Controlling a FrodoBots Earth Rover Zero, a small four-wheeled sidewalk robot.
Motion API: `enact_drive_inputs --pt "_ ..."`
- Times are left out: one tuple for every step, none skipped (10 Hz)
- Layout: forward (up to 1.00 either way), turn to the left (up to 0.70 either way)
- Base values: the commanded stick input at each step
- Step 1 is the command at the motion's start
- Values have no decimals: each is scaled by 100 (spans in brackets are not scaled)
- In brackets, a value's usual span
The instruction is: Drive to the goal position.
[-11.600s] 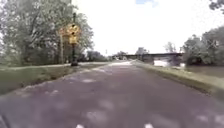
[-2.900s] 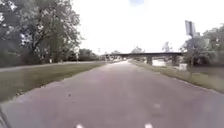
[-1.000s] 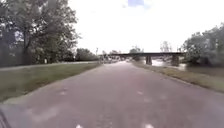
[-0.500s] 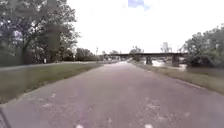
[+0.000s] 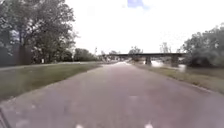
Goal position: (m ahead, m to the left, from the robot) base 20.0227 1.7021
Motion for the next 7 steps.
enact_drive_inputs --pt "100 0" --pt "100 0" --pt "100 0" --pt "100 0" --pt "100 0" --pt "100 0" --pt "100 0"
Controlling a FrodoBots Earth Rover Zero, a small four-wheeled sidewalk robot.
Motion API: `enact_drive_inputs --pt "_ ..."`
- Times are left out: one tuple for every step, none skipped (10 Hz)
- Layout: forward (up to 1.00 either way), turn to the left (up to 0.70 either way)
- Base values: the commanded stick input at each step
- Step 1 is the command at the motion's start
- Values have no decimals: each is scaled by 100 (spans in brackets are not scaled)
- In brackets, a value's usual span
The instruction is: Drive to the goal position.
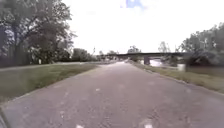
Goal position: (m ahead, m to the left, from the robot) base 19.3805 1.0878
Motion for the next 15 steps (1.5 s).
enact_drive_inputs --pt "100 0" --pt "100 0" --pt "100 0" --pt "100 0" --pt "100 0" --pt "100 0" --pt "100 0" --pt "100 0" --pt "100 0" --pt "100 0" --pt "100 0" --pt "100 -19" --pt "100 -27" --pt "100 -16" --pt "100 0"
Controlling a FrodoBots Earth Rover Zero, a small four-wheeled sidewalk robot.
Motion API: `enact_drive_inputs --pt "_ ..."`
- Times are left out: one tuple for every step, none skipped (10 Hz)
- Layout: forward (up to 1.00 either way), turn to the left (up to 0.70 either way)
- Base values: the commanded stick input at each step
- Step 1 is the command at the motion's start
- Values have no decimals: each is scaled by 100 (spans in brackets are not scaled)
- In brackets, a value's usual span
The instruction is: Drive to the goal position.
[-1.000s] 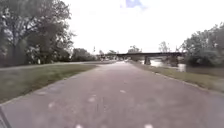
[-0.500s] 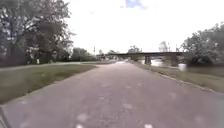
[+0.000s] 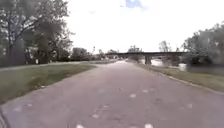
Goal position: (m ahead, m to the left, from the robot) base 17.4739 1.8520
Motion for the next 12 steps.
enact_drive_inputs --pt "100 0" --pt "100 0" --pt "100 0" --pt "100 0" --pt "100 0" --pt "100 0" --pt "100 0" --pt "100 0" --pt "100 0" --pt "100 0" --pt "100 0" --pt "100 0"
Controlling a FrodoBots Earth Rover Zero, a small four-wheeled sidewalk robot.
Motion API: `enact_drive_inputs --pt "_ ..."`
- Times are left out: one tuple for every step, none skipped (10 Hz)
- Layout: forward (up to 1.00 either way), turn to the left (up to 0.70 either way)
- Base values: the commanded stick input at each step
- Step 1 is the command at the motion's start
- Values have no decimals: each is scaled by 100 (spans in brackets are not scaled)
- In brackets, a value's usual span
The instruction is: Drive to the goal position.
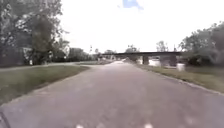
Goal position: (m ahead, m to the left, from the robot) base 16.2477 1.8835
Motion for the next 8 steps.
enact_drive_inputs --pt "100 0" --pt "100 0" --pt "100 0" --pt "100 0" --pt "100 0" --pt "100 0" --pt "100 0" --pt "100 0"
